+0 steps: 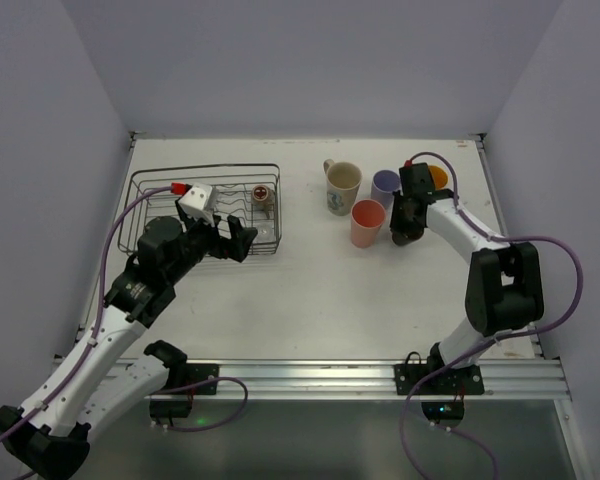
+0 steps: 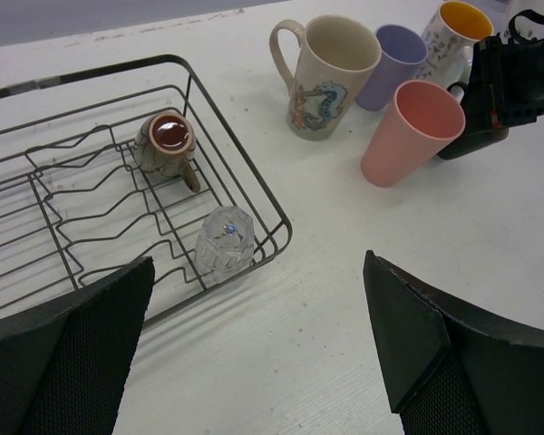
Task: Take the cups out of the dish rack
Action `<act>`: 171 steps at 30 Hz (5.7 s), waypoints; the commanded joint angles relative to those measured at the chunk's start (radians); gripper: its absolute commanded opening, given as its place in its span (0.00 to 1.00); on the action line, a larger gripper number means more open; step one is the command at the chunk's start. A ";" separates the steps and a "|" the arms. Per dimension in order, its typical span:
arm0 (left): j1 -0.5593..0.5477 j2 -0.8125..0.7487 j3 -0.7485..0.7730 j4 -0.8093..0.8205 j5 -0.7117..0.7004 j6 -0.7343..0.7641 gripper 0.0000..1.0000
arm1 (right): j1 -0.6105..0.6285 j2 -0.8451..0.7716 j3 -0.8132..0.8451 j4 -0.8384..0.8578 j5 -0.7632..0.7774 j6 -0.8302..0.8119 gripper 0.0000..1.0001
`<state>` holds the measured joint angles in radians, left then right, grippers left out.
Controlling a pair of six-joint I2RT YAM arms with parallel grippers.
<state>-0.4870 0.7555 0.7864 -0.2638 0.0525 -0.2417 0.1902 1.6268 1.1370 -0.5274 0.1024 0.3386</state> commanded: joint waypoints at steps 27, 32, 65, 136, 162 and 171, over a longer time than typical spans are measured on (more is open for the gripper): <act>-0.002 0.336 0.205 0.070 -0.127 -0.191 1.00 | 0.006 -0.483 -0.164 0.128 -0.064 0.031 0.50; -0.001 0.571 0.267 0.116 -0.304 -0.145 0.89 | 0.012 -0.709 -0.386 0.323 -0.165 0.105 0.43; 0.050 1.156 0.636 0.081 -0.365 -0.013 0.69 | 0.012 -0.881 -0.511 0.471 -0.262 0.142 0.26; 0.065 0.222 -0.133 0.819 0.619 -0.668 0.05 | 0.376 -0.357 -0.422 1.475 -0.843 0.738 0.46; 0.067 0.082 0.070 0.078 0.054 -0.174 1.00 | 0.390 -0.418 -0.136 0.419 -0.430 0.145 0.00; 0.067 0.064 0.030 -0.081 -0.124 -0.097 1.00 | 0.460 -0.101 0.191 0.005 -0.149 -0.050 0.00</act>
<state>-0.4217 0.8379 0.8204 -0.2653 0.0196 -0.3985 0.6136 1.4590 1.2312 -0.3332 -0.1898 0.3962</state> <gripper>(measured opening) 0.997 0.088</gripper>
